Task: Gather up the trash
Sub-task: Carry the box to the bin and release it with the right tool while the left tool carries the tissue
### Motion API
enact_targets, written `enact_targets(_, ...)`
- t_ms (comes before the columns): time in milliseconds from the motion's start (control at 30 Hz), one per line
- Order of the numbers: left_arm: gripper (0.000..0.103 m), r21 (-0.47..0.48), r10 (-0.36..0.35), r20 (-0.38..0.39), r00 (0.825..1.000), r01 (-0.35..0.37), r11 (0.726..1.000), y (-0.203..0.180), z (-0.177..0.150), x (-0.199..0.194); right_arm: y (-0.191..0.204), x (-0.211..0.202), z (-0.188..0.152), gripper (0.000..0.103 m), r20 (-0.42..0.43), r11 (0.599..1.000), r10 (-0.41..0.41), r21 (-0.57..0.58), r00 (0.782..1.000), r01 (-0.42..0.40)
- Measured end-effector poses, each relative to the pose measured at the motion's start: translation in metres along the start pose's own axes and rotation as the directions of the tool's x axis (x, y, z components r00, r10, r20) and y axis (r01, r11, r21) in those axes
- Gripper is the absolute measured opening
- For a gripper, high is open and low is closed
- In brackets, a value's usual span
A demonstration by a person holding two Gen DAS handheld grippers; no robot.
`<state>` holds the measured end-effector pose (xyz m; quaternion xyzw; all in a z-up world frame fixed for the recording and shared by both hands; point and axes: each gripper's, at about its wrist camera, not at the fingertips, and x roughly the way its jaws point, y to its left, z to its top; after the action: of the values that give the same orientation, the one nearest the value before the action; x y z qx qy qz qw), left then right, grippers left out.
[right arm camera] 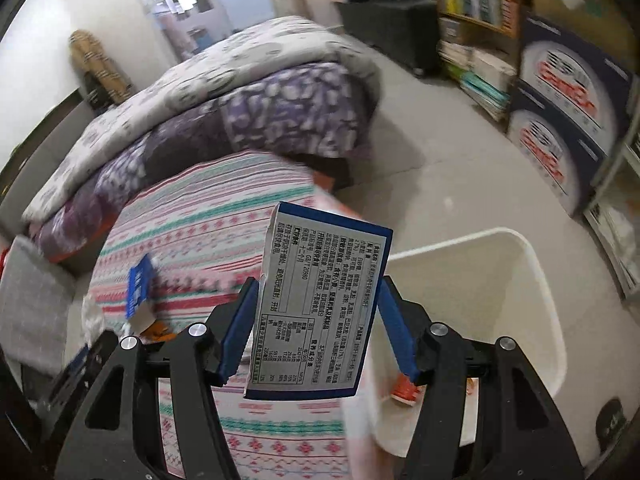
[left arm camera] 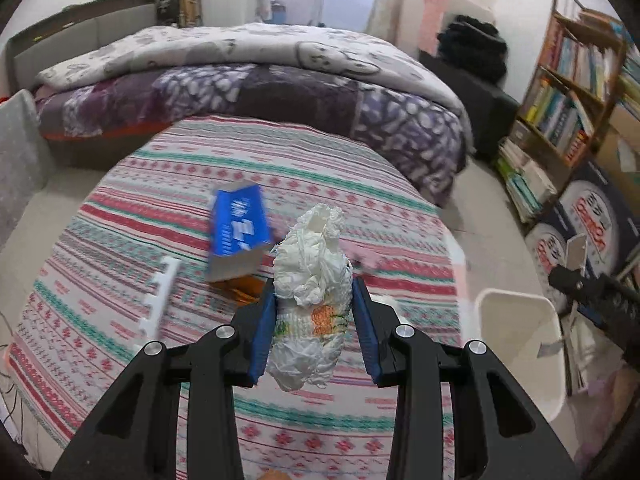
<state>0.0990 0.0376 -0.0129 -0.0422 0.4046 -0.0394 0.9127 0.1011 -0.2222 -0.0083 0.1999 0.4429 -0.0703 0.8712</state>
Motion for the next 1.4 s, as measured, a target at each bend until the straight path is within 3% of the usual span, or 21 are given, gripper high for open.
enact_targets(200,0.037,0.068,-0.106,-0.076,0.991,0.112,0.991,-0.043,-0.015,0.007,-0.035,-0.004,0.005,0.058,-0.012,0.996,-0.042,0.083,0.999,0.043)
enact_targets(400,0.037,0.14,-0.186,-0.115,0.976,0.202,0.969,-0.089,-0.031,0.006,-0.069,-0.019,0.011,0.062,0.03,0.985,-0.086,0.155,0.996,0.08)
enact_targets(533,0.037,0.167,-0.252,-0.155,0.955,0.277,0.946,-0.12,-0.04,0.009,-0.097,-0.032,0.014,0.088,0.075,0.968,-0.123,0.228,0.99,0.103)
enact_targets(733,0.037,0.215,-0.305,-0.223,0.926,0.352,0.911,-0.169,-0.061,0.018,-0.132,-0.044,0.016,0.094,0.11,0.939,-0.133,0.333,0.985,0.089)
enact_targets(867,0.037,0.237,-0.32,-0.246,0.915,0.377,0.896,-0.188,-0.072,0.022,-0.148,-0.046,0.016,0.094,0.103,0.922,-0.134,0.379,0.986,0.086)
enact_targets(1133,0.038,0.247,-0.343,-0.291,0.893,0.416,0.875,-0.21,-0.087,0.035,-0.148,-0.043,0.018,0.094,0.084,0.92,-0.112,0.386,0.99,0.071)
enact_targets(1200,0.047,0.252,-0.356,-0.295,0.887,0.432,0.866,-0.213,-0.088,0.035,-0.146,-0.043,0.018,0.095,0.092,0.923,-0.112,0.378,0.989,0.07)
enact_targets(1233,0.059,0.258,-0.362,-0.294,0.884,0.439,0.861,-0.215,-0.089,0.035,-0.146,-0.044,0.018,0.096,0.095,0.924,-0.112,0.377,0.989,0.069)
enact_targets(1267,0.064,0.263,-0.369,-0.286,0.884,0.443,0.857,-0.215,-0.089,0.034,-0.145,-0.044,0.018,0.096,0.099,0.924,-0.113,0.376,0.989,0.068)
enact_targets(1400,0.069,0.27,-0.366,-0.27,0.89,0.435,0.859,-0.213,-0.085,0.032,-0.143,-0.044,0.017,0.096,0.104,0.926,-0.11,0.371,0.989,0.064)
